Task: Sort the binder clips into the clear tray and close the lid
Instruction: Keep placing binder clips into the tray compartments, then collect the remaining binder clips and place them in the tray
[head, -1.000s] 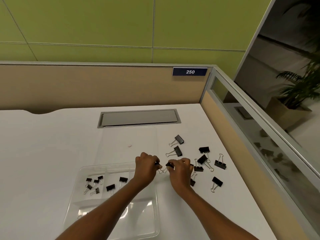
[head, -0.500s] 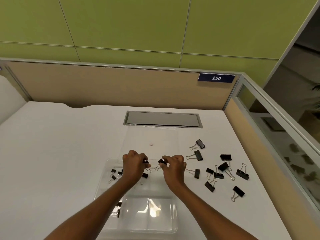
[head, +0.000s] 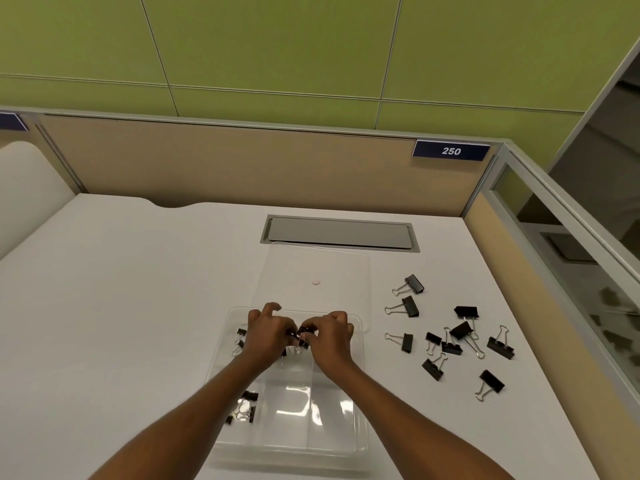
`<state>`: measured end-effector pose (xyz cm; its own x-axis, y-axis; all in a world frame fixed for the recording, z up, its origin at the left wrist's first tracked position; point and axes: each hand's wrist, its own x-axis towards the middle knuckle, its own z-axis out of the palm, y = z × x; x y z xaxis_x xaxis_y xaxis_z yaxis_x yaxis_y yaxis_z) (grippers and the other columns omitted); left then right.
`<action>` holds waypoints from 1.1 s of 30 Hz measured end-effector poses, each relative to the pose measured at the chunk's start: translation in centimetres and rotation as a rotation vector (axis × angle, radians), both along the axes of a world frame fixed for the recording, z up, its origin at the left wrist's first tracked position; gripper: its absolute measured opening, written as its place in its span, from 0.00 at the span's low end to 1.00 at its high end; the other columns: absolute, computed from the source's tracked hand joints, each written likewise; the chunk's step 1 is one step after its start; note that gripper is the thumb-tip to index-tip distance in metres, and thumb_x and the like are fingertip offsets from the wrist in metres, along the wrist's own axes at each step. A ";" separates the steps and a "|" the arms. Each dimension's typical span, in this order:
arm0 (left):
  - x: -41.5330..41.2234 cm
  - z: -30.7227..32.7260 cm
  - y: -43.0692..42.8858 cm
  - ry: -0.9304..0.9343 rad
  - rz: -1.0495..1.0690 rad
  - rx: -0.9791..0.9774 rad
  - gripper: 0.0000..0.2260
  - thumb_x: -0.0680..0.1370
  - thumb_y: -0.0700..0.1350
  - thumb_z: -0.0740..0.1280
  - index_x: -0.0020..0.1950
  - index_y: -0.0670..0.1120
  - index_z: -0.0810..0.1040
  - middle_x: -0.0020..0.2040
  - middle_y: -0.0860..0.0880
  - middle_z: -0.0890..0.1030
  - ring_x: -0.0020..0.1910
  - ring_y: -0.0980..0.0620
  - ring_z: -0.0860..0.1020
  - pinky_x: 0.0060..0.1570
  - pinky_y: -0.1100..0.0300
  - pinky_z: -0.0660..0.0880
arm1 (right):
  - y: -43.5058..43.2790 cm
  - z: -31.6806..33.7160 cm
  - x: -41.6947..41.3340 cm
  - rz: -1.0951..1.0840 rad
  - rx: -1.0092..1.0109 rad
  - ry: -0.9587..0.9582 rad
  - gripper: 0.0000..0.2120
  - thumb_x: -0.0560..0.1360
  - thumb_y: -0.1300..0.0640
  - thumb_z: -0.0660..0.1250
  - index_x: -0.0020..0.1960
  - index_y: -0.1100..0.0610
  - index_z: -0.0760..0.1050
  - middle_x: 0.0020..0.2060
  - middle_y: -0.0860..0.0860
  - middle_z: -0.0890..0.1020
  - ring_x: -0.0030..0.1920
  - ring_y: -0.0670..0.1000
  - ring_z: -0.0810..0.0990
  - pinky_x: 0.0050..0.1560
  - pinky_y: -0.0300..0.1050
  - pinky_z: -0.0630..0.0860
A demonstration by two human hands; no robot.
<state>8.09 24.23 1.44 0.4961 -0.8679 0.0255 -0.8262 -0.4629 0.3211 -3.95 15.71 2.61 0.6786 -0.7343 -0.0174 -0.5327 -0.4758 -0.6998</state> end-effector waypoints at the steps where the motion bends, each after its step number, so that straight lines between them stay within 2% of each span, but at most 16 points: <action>1: 0.1 0.0 0.1 -0.010 -0.008 0.006 0.08 0.71 0.51 0.71 0.49 0.52 0.83 0.45 0.52 0.84 0.68 0.50 0.64 0.54 0.53 0.58 | 0.1 -0.1 0.0 -0.003 -0.001 0.001 0.07 0.72 0.55 0.70 0.49 0.49 0.82 0.40 0.41 0.77 0.56 0.48 0.66 0.51 0.42 0.56; 5: 0.4 0.0 0.1 -0.033 -0.023 0.025 0.08 0.73 0.47 0.70 0.51 0.51 0.82 0.48 0.50 0.84 0.69 0.49 0.63 0.55 0.53 0.58 | 0.3 -0.9 0.4 0.002 -0.023 0.022 0.08 0.72 0.53 0.70 0.51 0.49 0.82 0.42 0.44 0.80 0.55 0.49 0.66 0.50 0.43 0.57; 8: 0.6 0.0 0.0 -0.059 -0.027 0.031 0.08 0.74 0.45 0.69 0.52 0.51 0.82 0.46 0.52 0.84 0.68 0.48 0.64 0.55 0.52 0.58 | 0.4 -1.2 0.6 0.008 -0.048 0.031 0.09 0.72 0.53 0.71 0.52 0.48 0.82 0.44 0.46 0.81 0.55 0.50 0.65 0.49 0.43 0.58; 16: 0.3 0.0 -1.2 -0.119 0.072 -0.066 0.10 0.72 0.35 0.69 0.50 0.46 0.82 0.42 0.48 0.83 0.58 0.44 0.72 0.50 0.50 0.63 | -0.2 -1.8 0.3 0.059 -0.144 0.070 0.14 0.72 0.49 0.70 0.56 0.48 0.80 0.54 0.47 0.78 0.60 0.52 0.64 0.55 0.44 0.60; 19: 0.0 -0.1 -2.2 -0.126 0.079 -0.061 0.11 0.73 0.36 0.67 0.53 0.47 0.81 0.43 0.47 0.83 0.58 0.45 0.71 0.51 0.51 0.62 | -0.8 -1.7 -0.2 0.039 -0.157 0.045 0.12 0.71 0.50 0.71 0.54 0.49 0.81 0.55 0.47 0.77 0.61 0.51 0.63 0.55 0.43 0.58; 23: -0.9 -0.1 -3.9 -0.115 0.052 -0.057 0.10 0.75 0.38 0.67 0.54 0.47 0.80 0.46 0.47 0.82 0.60 0.45 0.70 0.51 0.52 0.61 | -2.5 -1.8 -1.6 -0.006 -0.169 -0.006 0.10 0.71 0.51 0.72 0.51 0.50 0.82 0.53 0.47 0.78 0.61 0.52 0.64 0.56 0.44 0.61; 27: -2.3 -0.3 -6.0 -0.112 0.001 -0.090 0.08 0.74 0.39 0.68 0.52 0.46 0.81 0.43 0.47 0.83 0.57 0.44 0.71 0.49 0.51 0.62 | -4.7 -1.9 -3.8 -0.073 -0.179 -0.015 0.10 0.70 0.52 0.73 0.51 0.50 0.82 0.52 0.46 0.79 0.60 0.51 0.65 0.57 0.45 0.63; 33: -5.3 -0.3 -9.9 -0.084 -0.089 -0.106 0.07 0.76 0.42 0.67 0.53 0.46 0.80 0.45 0.46 0.83 0.58 0.44 0.71 0.51 0.51 0.62 | -7.9 -1.9 -7.5 -0.183 -0.192 0.007 0.10 0.71 0.52 0.72 0.52 0.51 0.81 0.51 0.47 0.80 0.61 0.50 0.66 0.55 0.41 0.60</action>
<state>2.79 14.37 1.16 0.4094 -0.8986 0.1576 -0.8885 -0.3534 0.2927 -11.48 7.79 0.70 0.5348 -0.8349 0.1303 -0.6262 -0.4951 -0.6022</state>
